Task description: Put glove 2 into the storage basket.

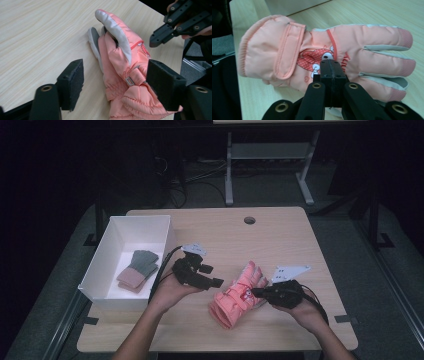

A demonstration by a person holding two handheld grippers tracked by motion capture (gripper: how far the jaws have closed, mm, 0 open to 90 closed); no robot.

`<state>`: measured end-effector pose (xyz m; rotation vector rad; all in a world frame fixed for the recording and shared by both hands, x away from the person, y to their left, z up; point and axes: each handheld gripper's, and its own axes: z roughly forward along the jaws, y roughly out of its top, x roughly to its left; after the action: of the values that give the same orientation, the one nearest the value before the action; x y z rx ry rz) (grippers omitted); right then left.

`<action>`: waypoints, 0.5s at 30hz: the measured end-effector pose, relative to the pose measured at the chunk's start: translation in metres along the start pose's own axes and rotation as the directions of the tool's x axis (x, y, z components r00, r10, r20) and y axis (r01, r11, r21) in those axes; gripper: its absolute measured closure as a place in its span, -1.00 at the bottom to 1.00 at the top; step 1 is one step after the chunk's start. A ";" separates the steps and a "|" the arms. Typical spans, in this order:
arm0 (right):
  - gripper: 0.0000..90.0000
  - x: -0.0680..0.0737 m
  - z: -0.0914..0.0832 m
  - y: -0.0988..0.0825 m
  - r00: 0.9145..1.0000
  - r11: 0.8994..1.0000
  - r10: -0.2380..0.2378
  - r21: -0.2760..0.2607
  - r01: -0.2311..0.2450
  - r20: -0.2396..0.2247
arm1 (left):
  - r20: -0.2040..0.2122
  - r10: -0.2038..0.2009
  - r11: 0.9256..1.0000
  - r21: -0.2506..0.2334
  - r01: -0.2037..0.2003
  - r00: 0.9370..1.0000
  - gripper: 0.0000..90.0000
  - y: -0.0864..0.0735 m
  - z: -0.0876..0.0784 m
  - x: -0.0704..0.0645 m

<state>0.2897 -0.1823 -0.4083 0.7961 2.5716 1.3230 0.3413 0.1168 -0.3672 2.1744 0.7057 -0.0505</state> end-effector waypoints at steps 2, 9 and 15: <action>1.00 -0.001 0.000 0.001 1.000 1.000 0.002 -0.007 -0.002 0.002 | 0.000 0.003 1.000 0.005 -0.003 1.000 -0.39 0.000 0.001 0.000; 1.00 -0.004 0.008 0.001 1.000 1.000 0.010 0.008 -0.010 0.013 | 0.003 0.004 1.000 0.005 -0.004 1.000 -0.43 0.000 0.002 0.002; 1.00 -0.004 0.026 -0.004 1.000 0.997 0.018 0.081 -0.019 0.013 | 0.005 0.008 1.000 0.010 -0.008 1.000 -0.45 0.000 0.004 0.001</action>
<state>0.3007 -0.1679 -0.4279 0.8402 2.6291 1.2219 0.3425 0.1146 -0.3701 2.1862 0.6952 -0.0561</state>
